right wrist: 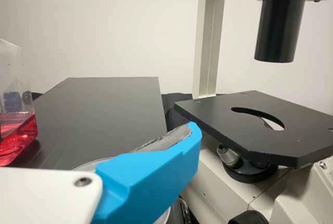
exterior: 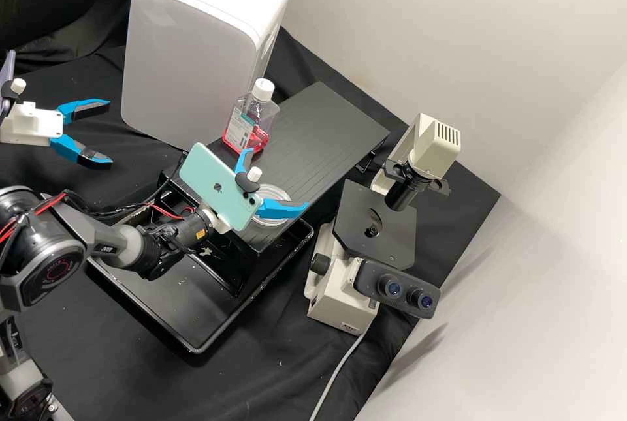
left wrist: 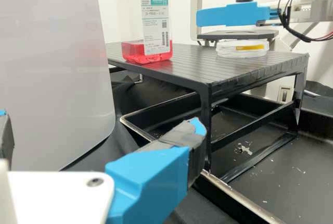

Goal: Remove the lid from the petri dish

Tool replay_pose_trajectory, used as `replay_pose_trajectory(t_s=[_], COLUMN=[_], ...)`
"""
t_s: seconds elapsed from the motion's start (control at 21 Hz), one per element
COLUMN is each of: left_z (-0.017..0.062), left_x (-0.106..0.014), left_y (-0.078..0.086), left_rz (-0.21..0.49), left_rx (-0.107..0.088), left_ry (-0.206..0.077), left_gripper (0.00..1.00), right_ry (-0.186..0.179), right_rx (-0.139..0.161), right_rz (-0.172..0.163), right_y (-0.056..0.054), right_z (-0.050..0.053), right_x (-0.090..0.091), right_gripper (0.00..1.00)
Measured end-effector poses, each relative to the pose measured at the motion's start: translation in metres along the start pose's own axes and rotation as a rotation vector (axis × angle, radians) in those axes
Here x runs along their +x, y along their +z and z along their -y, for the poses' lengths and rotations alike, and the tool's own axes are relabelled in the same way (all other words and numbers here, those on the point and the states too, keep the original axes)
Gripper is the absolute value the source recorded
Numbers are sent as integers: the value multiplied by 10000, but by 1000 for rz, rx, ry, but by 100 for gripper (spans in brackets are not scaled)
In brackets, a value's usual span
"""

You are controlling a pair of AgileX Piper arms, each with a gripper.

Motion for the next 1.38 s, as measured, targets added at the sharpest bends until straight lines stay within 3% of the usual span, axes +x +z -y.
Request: replay_pose_trajectory(t_s=[0.43,0.67,0.86,1.1,1.19,1.29,1.38], left_z=[31,34,60,73,75,76,76], left_x=[39,40,47,51,52,52,52], left_y=[-8,8,27,59,66,72,72], left_rz=[0,6,13,26,28,31,31], left_rx=[-2,-1,-2,-1,-1,-1,-1], left_ry=[-12,-13,-23,-29,-29,-30,-30], left_gripper=[100,100,100,100,100,100,100], right_ry=[3,14,46,38,57,70,60], right_rx=[0,-1,17,42,50,48,49], right_rz=[-3,-7,-9,31,38,36,51], right_y=[3,35,106,250,297,331,372], right_z=[3,7,-39,-56,-80,-82,-54], right_x=[-10,-195,-315,-411,-425,-415,-403], right_gripper=[100,100,100,100,100,100,100])
